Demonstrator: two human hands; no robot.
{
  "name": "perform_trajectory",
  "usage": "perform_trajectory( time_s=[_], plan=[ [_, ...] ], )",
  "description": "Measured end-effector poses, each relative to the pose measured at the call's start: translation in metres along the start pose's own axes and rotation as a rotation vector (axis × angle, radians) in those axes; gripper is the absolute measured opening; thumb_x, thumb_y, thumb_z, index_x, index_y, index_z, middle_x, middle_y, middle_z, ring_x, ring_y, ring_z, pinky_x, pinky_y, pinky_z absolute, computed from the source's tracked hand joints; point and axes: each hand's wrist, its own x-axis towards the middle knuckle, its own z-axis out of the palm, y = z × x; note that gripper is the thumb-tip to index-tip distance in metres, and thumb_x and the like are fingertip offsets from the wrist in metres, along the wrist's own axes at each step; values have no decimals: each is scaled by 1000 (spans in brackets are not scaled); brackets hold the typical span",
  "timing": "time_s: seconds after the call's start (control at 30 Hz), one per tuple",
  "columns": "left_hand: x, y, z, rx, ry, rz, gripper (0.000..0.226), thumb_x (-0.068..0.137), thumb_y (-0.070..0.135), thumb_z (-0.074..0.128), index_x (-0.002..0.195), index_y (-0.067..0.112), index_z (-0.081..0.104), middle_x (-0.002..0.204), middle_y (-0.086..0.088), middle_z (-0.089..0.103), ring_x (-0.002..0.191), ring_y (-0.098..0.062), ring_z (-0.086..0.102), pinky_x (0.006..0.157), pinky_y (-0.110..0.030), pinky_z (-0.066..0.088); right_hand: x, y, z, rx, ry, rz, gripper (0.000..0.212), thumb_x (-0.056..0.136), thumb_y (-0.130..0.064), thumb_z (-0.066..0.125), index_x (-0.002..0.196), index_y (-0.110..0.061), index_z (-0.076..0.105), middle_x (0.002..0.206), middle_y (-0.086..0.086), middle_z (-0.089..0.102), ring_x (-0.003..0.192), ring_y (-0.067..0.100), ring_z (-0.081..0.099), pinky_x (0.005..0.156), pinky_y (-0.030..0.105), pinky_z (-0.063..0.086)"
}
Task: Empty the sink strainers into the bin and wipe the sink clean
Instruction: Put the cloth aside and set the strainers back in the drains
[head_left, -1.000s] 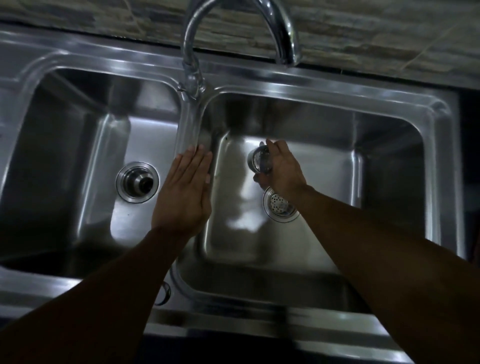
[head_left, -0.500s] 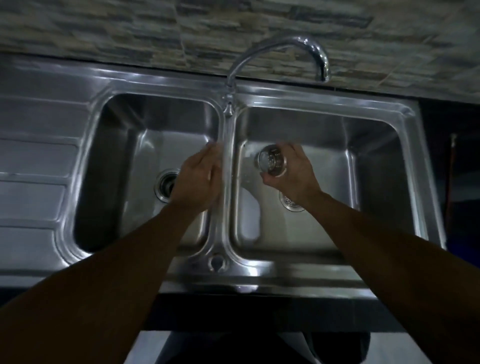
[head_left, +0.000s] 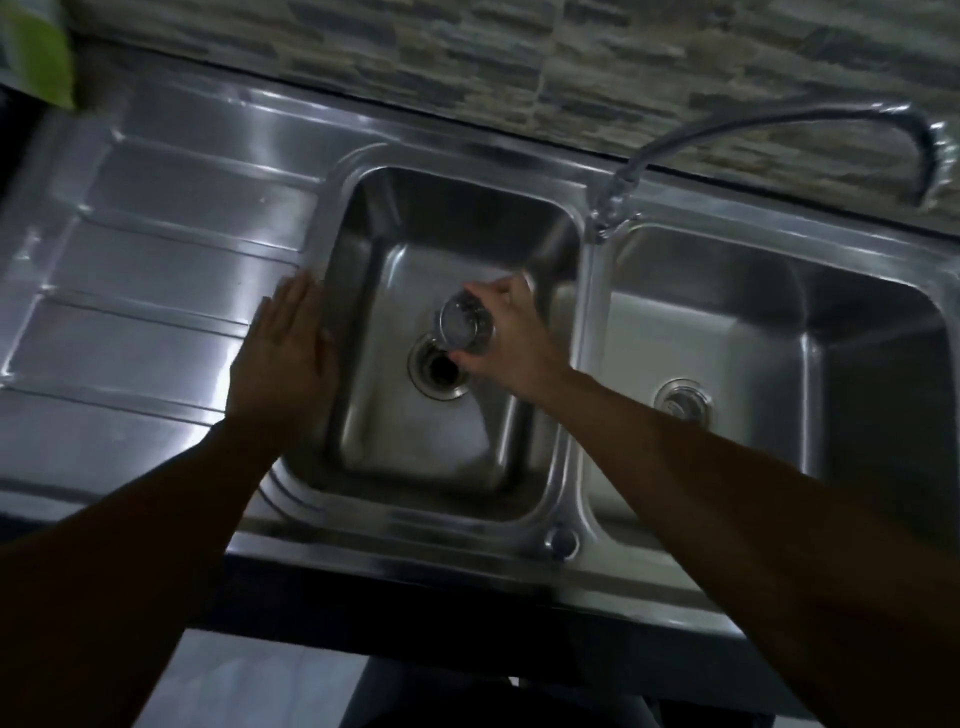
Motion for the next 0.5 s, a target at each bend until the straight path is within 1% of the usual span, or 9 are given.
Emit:
perform_trajectory(
  time_s=[0.1,0.2,0.3,0.4,0.5],
  plan=[
    [-3,-17,15,13,27,67,58,106,33,26,153,0,33,161,-21,28,153,-34,22,125,-53,21,12,6,35,-29,-95,101,90,65,-36,87,143,-20,45,130,2,36,115,20,54,106,31,45],
    [-1,-24,25,43,52,66,56,107,34,24,155,5,31,163,-17,26,154,-29,19,127,-48,17,20,16,62,-143,-119,154,88,67,-42,83,143,-22,43,132,3,38,118,26,52,105,35,45],
    [0,-25,28,63,69,73,55,107,31,25,155,4,30,163,-18,27,154,-30,19,127,-46,16,26,25,77,-244,-123,169,86,65,-46,82,140,-24,45,133,4,43,123,26,45,107,36,42],
    [1,-22,27,77,81,77,55,105,26,29,154,1,31,162,-20,28,153,-33,21,127,-47,17,31,32,87,-255,-156,172,88,62,-42,85,140,-26,46,135,2,43,125,24,45,109,36,40],
    [2,-18,24,94,74,70,57,102,24,31,153,-1,31,161,-22,29,153,-34,22,127,-45,15,30,38,93,-266,-168,174,88,59,-41,87,137,-27,48,137,-2,44,124,23,47,107,34,40]
  ],
)
